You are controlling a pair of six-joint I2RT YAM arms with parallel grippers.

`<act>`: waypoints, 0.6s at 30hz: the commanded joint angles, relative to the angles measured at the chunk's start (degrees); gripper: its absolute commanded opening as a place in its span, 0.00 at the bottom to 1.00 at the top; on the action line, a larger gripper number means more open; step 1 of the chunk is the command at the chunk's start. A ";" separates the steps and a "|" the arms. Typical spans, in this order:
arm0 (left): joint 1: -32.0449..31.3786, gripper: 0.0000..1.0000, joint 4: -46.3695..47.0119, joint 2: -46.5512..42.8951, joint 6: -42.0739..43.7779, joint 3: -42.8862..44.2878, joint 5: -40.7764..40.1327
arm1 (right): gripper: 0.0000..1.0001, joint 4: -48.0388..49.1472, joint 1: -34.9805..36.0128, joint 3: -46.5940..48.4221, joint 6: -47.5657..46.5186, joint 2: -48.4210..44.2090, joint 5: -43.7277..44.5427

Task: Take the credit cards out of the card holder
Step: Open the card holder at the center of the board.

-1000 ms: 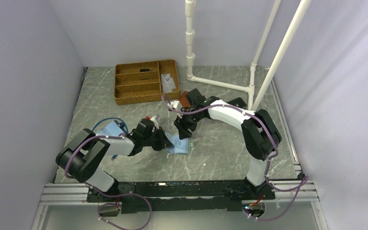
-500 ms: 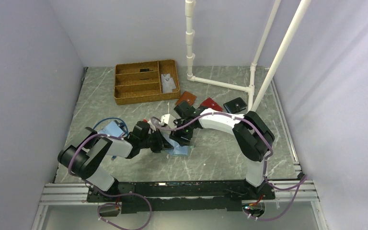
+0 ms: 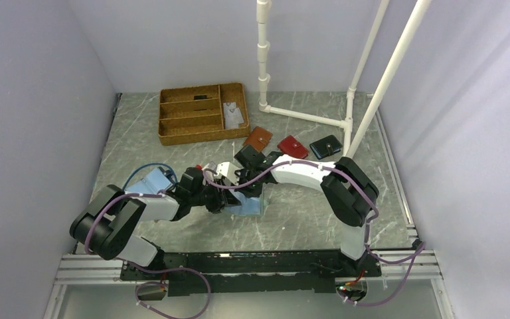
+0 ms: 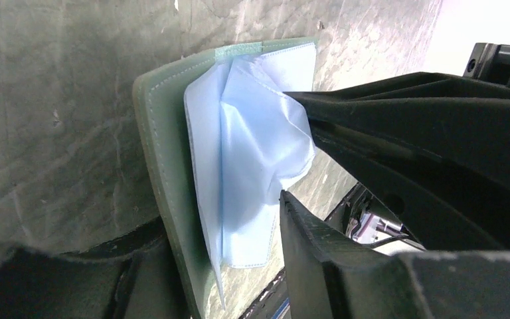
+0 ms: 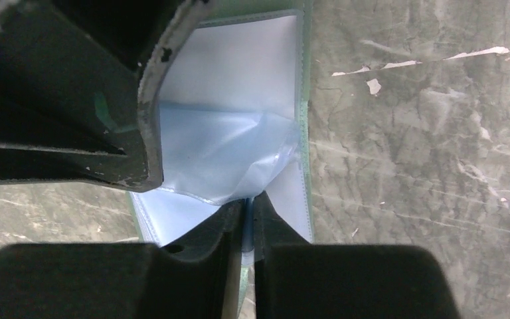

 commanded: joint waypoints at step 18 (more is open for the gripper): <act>0.20 0.61 1.72 3.46 4.35 0.64 1.52 | 0.14 -6.84 -10.28 8.00 16.38 6.87 -33.16</act>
